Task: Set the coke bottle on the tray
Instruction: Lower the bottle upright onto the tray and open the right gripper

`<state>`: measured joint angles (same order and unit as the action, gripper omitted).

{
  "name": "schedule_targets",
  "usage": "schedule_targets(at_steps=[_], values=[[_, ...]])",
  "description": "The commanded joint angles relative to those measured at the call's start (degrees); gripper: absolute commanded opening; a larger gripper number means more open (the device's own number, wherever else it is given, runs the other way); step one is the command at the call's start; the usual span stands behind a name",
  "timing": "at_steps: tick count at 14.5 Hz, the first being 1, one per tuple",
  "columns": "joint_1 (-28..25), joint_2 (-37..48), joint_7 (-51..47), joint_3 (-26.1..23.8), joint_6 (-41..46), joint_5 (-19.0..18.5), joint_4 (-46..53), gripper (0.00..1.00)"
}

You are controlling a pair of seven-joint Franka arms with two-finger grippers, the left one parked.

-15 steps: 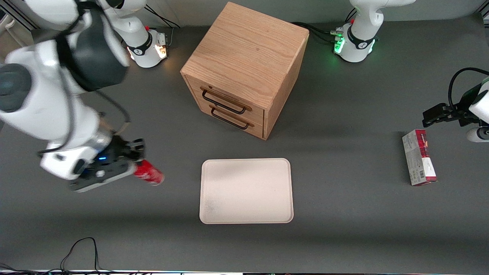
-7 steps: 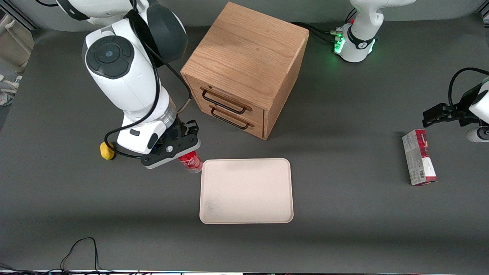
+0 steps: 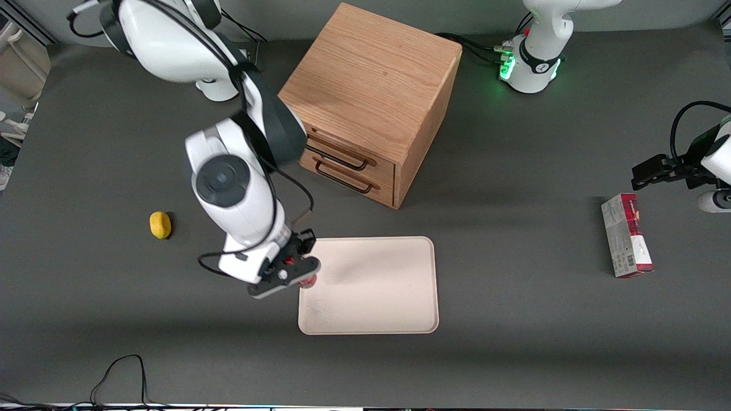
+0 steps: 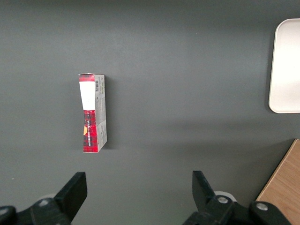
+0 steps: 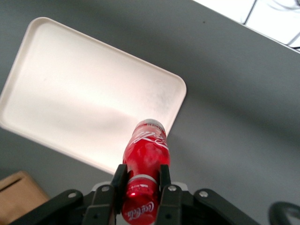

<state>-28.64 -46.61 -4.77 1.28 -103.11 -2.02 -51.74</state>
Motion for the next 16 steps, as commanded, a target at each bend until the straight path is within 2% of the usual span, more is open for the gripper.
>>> schedule_targets(at_steps=[1,10,11,12,13,14,16], values=[[-0.2,-3.5,0.0,0.0,-4.4,-0.4,1.8,0.0],[-0.1,-8.3,-0.5,0.3,-9.7,-0.6,1.0,0.0],[0.0,-8.3,-0.6,0.4,-9.7,-0.6,0.9,0.18],[0.0,-8.3,-0.7,0.4,-9.7,-0.6,0.9,0.63],[0.2,-8.2,-0.7,0.4,-9.7,-0.5,0.5,0.88],[0.3,-8.1,-0.7,0.5,-9.7,-0.6,0.2,1.0],[0.2,-7.5,-0.7,0.5,-9.7,-0.7,0.2,1.0]])
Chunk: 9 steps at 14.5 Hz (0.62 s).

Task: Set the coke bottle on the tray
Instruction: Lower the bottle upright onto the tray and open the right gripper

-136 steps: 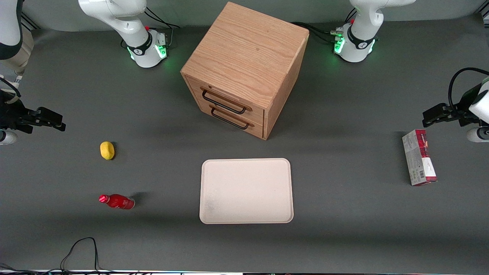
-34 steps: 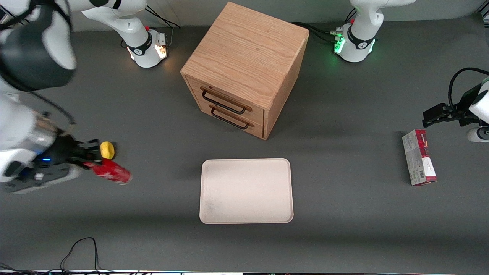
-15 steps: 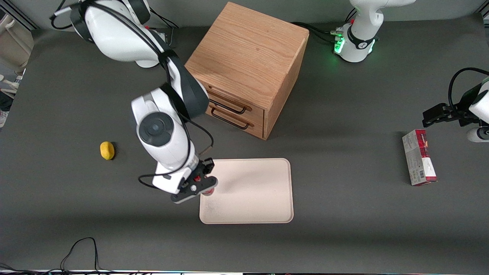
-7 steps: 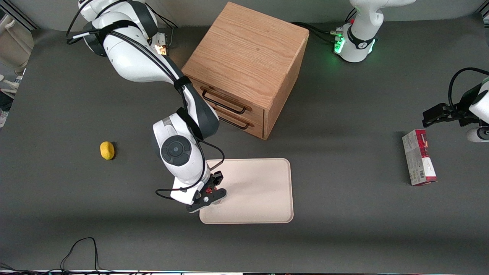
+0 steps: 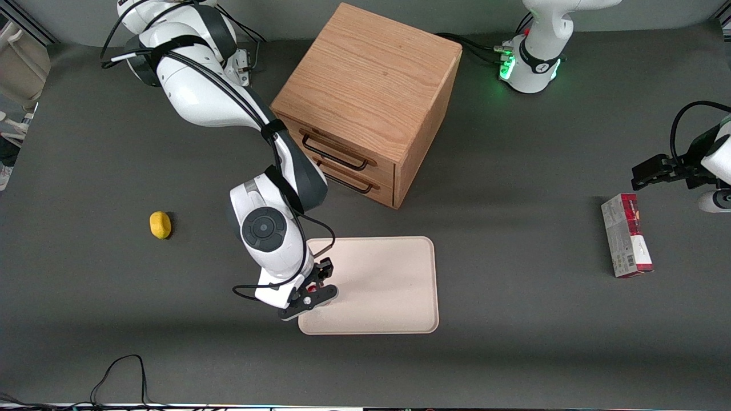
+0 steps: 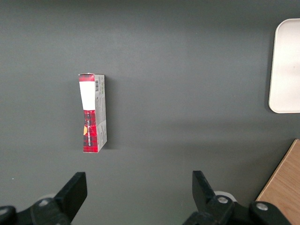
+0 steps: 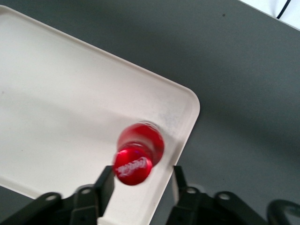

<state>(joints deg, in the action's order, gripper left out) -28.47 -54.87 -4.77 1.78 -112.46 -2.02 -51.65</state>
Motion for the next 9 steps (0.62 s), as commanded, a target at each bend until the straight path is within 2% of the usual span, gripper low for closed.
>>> schedule_targets(at_steps=[1,6,9], values=[[-0.1,1.3,-0.8,0.1,0.4,-0.7,0.1,1.0],[-0.1,10.0,-0.8,0.2,10.9,-0.7,0.1,1.0],[-0.1,16.2,-0.7,1.5,22.6,-2.4,0.1,1.0]])
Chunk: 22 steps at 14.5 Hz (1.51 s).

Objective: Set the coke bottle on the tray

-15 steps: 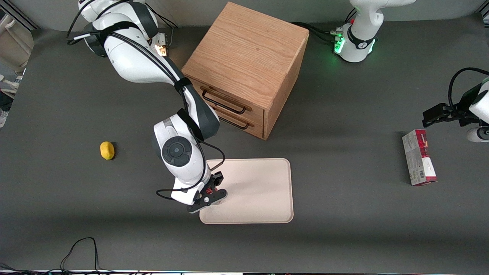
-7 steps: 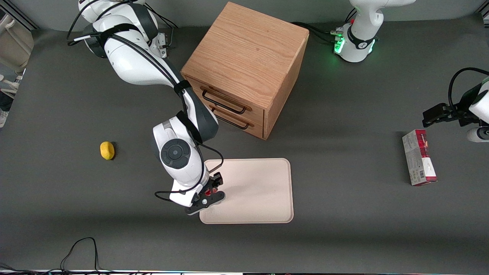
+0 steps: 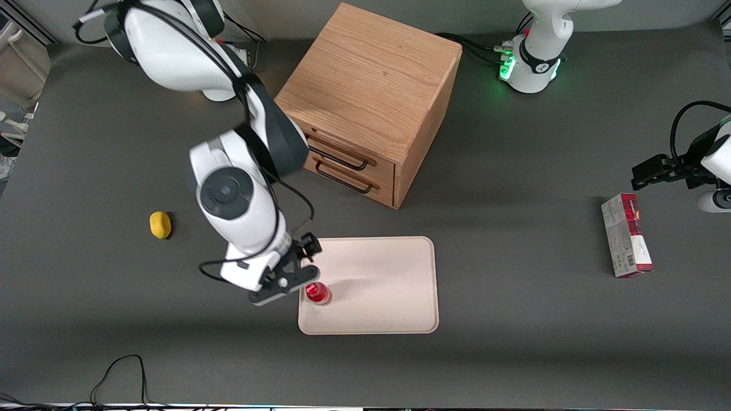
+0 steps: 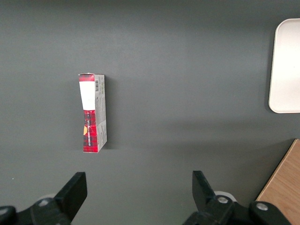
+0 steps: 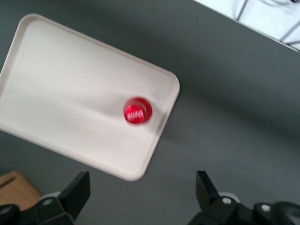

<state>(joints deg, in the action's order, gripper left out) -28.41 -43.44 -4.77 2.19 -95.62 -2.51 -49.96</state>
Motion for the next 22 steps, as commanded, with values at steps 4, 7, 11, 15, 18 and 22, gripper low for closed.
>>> schedule_targets(at_steps=[4,7,11,15,18,22], values=[[0.1,13.5,-0.4,2.6,11.0,-4.5,-8.0,1.0],[0.2,20.7,0.2,6.7,10.7,-3.8,-15.8,1.0],[6.5,25.1,5.0,7.9,9.5,0.7,-19.9,1.0],[13.0,35.1,5.2,7.9,-2.4,1.5,-35.1,1.0],[17.0,37.3,5.1,7.9,-3.4,1.5,-38.5,1.0],[19.1,40.4,5.4,8.0,-2.6,1.5,-41.3,1.0]])
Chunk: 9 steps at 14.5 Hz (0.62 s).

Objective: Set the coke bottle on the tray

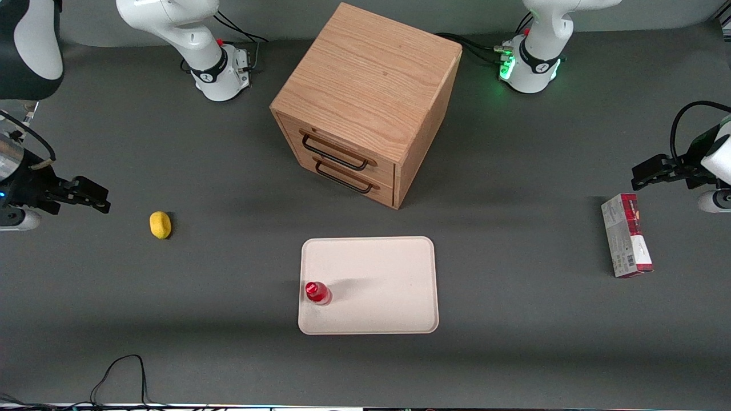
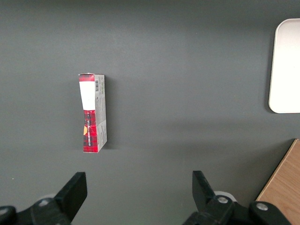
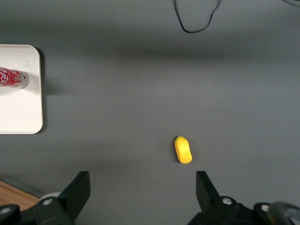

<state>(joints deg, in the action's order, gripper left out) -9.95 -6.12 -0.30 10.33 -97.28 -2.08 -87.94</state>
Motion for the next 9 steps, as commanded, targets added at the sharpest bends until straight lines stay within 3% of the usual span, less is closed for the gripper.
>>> schedule_targets(at_steps=[1,9], values=[[1.2,2.9,1.0,0.0,-0.1,0.8,-2.7,1.0],[1.7,2.1,2.1,-0.5,1.9,0.3,-0.2,1.0]])
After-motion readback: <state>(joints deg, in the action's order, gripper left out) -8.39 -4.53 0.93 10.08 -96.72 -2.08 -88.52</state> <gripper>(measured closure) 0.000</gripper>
